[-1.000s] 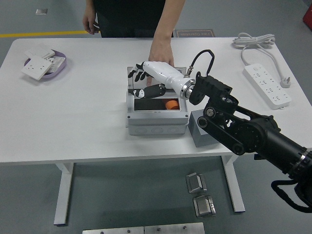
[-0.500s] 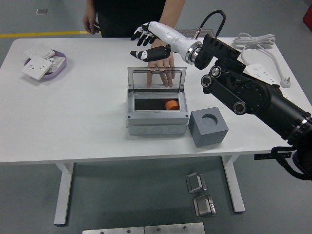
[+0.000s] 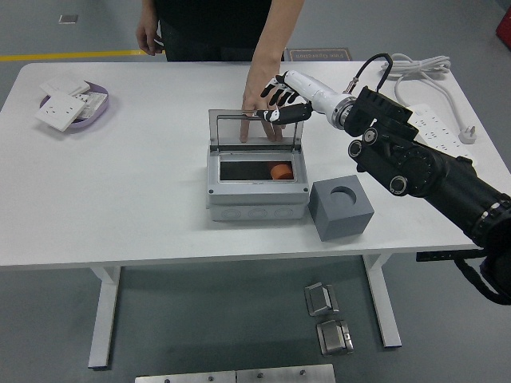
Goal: Pick up the cylinder from the cube,place it in the box,flap close box
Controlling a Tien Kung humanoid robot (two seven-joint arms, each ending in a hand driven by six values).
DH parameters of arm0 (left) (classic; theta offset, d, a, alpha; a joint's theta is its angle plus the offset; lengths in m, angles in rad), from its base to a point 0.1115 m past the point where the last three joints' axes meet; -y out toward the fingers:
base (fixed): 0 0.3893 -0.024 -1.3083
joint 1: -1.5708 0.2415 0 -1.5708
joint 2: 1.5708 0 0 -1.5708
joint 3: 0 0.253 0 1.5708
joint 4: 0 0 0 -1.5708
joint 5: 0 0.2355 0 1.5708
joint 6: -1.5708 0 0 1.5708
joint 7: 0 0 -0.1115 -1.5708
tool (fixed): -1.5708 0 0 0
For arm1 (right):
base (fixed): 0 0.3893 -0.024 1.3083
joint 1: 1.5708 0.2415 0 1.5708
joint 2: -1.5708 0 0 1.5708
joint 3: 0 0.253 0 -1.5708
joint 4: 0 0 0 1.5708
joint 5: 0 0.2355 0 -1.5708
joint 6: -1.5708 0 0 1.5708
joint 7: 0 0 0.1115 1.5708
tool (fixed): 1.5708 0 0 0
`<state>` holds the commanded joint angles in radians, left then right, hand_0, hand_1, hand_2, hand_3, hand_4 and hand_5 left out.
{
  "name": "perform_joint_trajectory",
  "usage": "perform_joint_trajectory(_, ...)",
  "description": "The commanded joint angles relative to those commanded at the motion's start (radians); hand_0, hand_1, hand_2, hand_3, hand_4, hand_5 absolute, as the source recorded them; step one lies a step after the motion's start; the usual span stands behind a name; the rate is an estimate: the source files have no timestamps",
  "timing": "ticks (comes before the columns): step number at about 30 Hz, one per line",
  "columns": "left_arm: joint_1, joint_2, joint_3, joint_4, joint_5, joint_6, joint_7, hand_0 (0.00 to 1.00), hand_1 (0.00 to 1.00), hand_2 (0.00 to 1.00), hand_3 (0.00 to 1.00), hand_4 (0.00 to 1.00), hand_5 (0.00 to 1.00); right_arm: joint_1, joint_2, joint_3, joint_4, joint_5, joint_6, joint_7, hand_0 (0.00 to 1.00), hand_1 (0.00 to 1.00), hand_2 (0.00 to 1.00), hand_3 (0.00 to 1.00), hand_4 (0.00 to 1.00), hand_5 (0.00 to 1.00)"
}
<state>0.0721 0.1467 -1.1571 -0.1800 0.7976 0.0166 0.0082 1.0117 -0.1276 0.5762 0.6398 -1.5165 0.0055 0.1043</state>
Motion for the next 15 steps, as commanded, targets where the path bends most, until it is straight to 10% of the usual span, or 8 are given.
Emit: perform_joint_trajectory(15, 0.004, -0.005, -0.008, 0.000, 0.003, -0.002, -0.005, 0.613, 0.639, 0.630, 0.660, 0.691, 0.221, -0.066, -0.092, -0.026, 0.281, -0.183, 0.014, -0.034, 0.655, 0.605, 0.613, 0.695, 0.761, 0.424)
